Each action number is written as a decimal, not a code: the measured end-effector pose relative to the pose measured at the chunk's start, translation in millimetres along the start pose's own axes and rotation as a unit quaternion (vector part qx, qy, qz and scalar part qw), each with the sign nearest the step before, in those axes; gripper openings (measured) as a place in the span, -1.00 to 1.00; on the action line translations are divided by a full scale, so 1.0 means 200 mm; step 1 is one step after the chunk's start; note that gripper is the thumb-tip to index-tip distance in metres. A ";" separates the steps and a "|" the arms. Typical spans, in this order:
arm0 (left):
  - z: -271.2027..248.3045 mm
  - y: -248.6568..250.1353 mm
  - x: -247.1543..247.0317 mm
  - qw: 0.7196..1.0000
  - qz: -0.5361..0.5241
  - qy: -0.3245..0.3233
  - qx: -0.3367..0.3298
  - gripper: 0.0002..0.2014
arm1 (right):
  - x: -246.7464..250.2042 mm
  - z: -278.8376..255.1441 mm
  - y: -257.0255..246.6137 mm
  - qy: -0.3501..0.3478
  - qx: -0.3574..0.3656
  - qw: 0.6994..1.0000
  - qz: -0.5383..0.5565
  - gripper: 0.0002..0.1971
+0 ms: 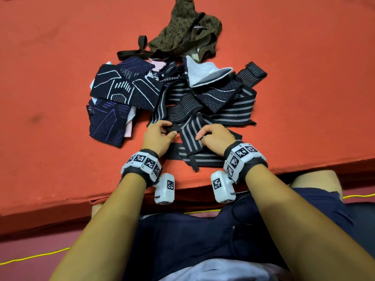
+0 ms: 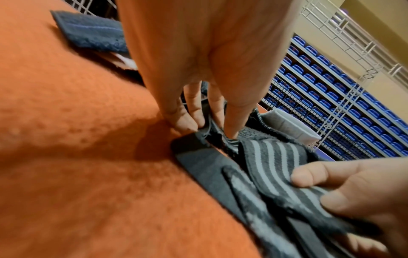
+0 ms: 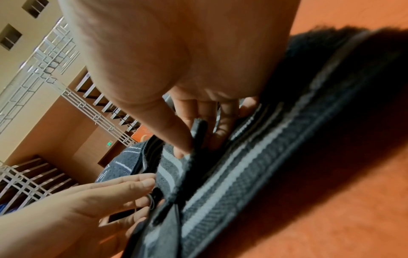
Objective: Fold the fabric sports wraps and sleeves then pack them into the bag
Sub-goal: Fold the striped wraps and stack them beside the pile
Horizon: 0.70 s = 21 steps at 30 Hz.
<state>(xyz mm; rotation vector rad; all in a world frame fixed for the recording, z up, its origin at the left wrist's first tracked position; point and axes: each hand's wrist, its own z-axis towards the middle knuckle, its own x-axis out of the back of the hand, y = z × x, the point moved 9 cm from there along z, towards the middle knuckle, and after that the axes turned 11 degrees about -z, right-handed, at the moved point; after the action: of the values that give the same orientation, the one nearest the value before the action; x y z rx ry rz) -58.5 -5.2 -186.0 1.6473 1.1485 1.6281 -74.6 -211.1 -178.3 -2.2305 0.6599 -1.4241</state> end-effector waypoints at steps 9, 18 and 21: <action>-0.06 0.05 -0.10 0.986 -0.131 -0.099 0.032 -0.65 | 0.05 -0.01 -0.06 0.016 0.066 0.990 0.126 -0.74; -0.11 0.06 -0.18 0.968 -0.110 -0.224 0.023 0.01 | 0.01 0.01 -0.16 -0.030 0.104 0.962 0.252 -0.29; -0.08 0.07 -0.16 0.981 -0.083 -0.175 -0.007 -0.23 | -0.01 0.04 -0.14 -0.026 0.105 0.979 0.174 -0.17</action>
<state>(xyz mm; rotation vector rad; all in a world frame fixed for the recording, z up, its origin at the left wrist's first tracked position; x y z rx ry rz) -69.1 -42.1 -187.5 1.6950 1.0576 1.1820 -64.0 -185.8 -167.1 -1.8724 0.7964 -1.1964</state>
